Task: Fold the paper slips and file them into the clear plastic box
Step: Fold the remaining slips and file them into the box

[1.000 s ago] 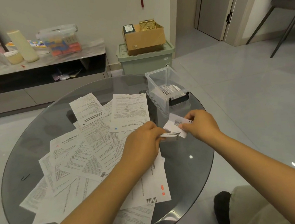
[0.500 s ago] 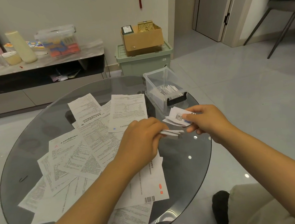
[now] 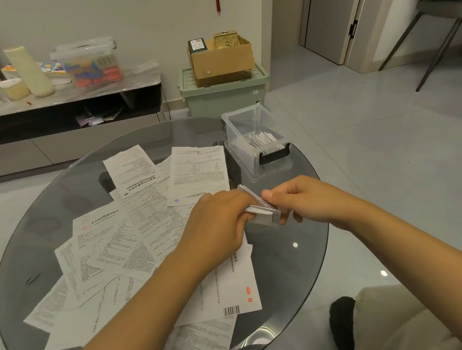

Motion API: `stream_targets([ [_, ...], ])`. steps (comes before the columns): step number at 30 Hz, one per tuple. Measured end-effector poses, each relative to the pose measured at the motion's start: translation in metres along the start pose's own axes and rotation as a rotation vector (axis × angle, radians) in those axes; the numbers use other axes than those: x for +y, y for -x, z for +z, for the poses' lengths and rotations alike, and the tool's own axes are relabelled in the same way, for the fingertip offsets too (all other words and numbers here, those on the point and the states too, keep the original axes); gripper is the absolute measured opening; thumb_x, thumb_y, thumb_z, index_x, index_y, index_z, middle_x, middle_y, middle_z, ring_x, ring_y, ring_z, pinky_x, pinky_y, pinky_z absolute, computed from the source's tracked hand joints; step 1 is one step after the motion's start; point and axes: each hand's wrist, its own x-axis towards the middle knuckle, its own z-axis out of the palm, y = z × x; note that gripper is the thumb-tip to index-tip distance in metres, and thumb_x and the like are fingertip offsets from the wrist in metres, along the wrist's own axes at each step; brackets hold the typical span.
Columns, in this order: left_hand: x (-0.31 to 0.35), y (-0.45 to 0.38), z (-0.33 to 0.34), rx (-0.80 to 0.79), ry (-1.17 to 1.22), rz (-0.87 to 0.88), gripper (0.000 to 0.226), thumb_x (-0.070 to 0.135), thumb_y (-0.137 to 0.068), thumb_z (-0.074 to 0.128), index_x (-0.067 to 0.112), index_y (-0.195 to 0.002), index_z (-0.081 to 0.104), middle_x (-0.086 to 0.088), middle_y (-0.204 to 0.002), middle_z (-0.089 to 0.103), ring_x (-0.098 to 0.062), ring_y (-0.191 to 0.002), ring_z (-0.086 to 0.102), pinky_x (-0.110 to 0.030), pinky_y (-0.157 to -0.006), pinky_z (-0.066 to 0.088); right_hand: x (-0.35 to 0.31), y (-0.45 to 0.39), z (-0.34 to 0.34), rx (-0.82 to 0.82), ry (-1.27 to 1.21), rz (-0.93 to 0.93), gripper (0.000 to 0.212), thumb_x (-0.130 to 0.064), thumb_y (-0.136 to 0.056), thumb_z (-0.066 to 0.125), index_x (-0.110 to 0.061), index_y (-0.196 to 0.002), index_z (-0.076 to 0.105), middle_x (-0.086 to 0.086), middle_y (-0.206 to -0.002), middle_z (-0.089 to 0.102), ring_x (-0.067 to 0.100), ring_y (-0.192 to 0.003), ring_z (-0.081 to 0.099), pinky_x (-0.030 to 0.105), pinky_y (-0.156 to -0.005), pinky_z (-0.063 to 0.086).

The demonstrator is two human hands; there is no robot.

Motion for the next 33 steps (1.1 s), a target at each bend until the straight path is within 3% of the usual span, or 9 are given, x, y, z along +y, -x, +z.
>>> stream_targets([
  [3, -0.001, 0.0, 0.001, -0.027, -0.035, 0.041, 0.018, 0.019, -0.091, 0.053, 0.024, -0.103, 0.065, 0.006, -0.103, 0.065, -0.018, -0.09, 0.057, -0.024, -0.076, 0.029, 0.001, 0.001, 0.001, 0.038, 0.015, -0.04, 0.023, -0.037, -0.09, 0.056, -0.025, -0.086, 0.075, -0.011, -0.065, 0.065, -0.003, -0.054, 0.056, 0.006, -0.048, 0.037],
  [8, 0.0, -0.001, 0.002, 0.022, -0.053, 0.091, 0.021, 0.021, -0.083, 0.053, 0.021, -0.091, 0.073, 0.002, -0.09, 0.067, -0.021, -0.071, 0.062, -0.026, -0.062, 0.038, 0.004, -0.005, -0.003, 0.224, -0.056, 0.027, 0.021, -0.02, -0.093, 0.053, -0.016, -0.091, 0.073, 0.004, -0.077, 0.069, 0.008, -0.056, 0.054, 0.018, -0.05, 0.038],
  [11, -0.002, -0.003, 0.002, 0.101, -0.051, 0.102, 0.021, 0.016, -0.08, 0.057, 0.017, -0.092, 0.074, -0.001, -0.087, 0.068, -0.022, -0.067, 0.062, -0.023, -0.06, 0.037, 0.006, -0.007, -0.005, 0.202, -0.273, 0.104, 0.018, -0.014, -0.09, 0.057, -0.01, -0.097, 0.073, 0.01, -0.075, 0.068, 0.008, -0.052, 0.048, 0.017, -0.046, 0.038],
  [16, 0.01, -0.003, -0.002, 0.119, 0.036, -0.1, 0.025, 0.024, -0.094, 0.052, 0.023, -0.119, 0.056, 0.004, -0.108, 0.066, -0.017, -0.092, 0.06, -0.021, -0.074, 0.04, 0.009, -0.009, -0.002, 0.091, -0.375, 0.189, 0.017, -0.014, -0.089, 0.059, -0.005, -0.096, 0.072, 0.012, -0.066, 0.059, 0.01, -0.05, 0.044, 0.017, -0.045, 0.039],
  [18, 0.01, 0.0, 0.0, 0.142, 0.042, -0.038, 0.03, 0.025, -0.094, 0.051, 0.022, -0.123, 0.056, 0.003, -0.107, 0.065, -0.018, -0.091, 0.062, -0.022, -0.073, 0.042, 0.009, -0.008, -0.002, 0.071, -0.304, 0.184, 0.017, -0.017, -0.089, 0.06, -0.009, -0.095, 0.073, 0.009, -0.066, 0.06, 0.009, -0.051, 0.045, 0.017, -0.049, 0.041],
  [21, 0.007, 0.0, 0.003, 0.173, 0.061, 0.05, 0.029, 0.028, -0.088, 0.047, 0.016, -0.1, 0.07, -0.001, -0.087, 0.061, -0.016, -0.067, 0.058, -0.011, -0.055, 0.033, 0.008, -0.005, -0.002, 0.041, -0.176, 0.137, 0.02, -0.024, -0.09, 0.059, -0.016, -0.101, 0.074, 0.0, -0.068, 0.063, 0.005, -0.054, 0.048, 0.016, -0.054, 0.041],
  [27, 0.0, 0.0, 0.011, 0.142, 0.065, -0.115, 0.011, 0.017, -0.087, 0.062, 0.019, -0.094, 0.07, 0.0, -0.099, 0.051, -0.016, -0.061, 0.049, -0.014, -0.05, 0.022, 0.005, 0.001, 0.005, 0.208, 0.188, -0.234, 0.026, -0.052, -0.083, 0.055, -0.035, -0.09, 0.073, -0.005, -0.085, 0.056, 0.012, -0.087, 0.05, 0.025, -0.074, 0.042],
  [30, 0.0, -0.001, 0.016, 0.005, 0.05, -0.21, 0.018, 0.024, -0.095, 0.049, 0.018, -0.107, 0.061, 0.003, -0.108, 0.048, -0.016, -0.075, 0.049, -0.023, -0.059, 0.03, 0.01, 0.001, 0.014, 0.155, 0.565, -0.295, 0.023, -0.038, -0.089, 0.057, -0.035, -0.11, 0.066, -0.006, -0.094, 0.057, 0.009, -0.089, 0.046, 0.026, -0.076, 0.042],
  [33, 0.005, 0.001, 0.024, -0.122, 0.036, -0.194, 0.022, 0.025, -0.099, 0.039, 0.015, -0.115, 0.05, -0.002, -0.11, 0.047, -0.024, -0.087, 0.053, -0.031, -0.069, 0.037, 0.016, -0.003, 0.025, 0.184, 0.657, -0.237, 0.023, -0.023, -0.093, 0.051, -0.021, -0.113, 0.062, 0.001, -0.102, 0.059, 0.019, -0.095, 0.054, 0.032, -0.08, 0.044],
])
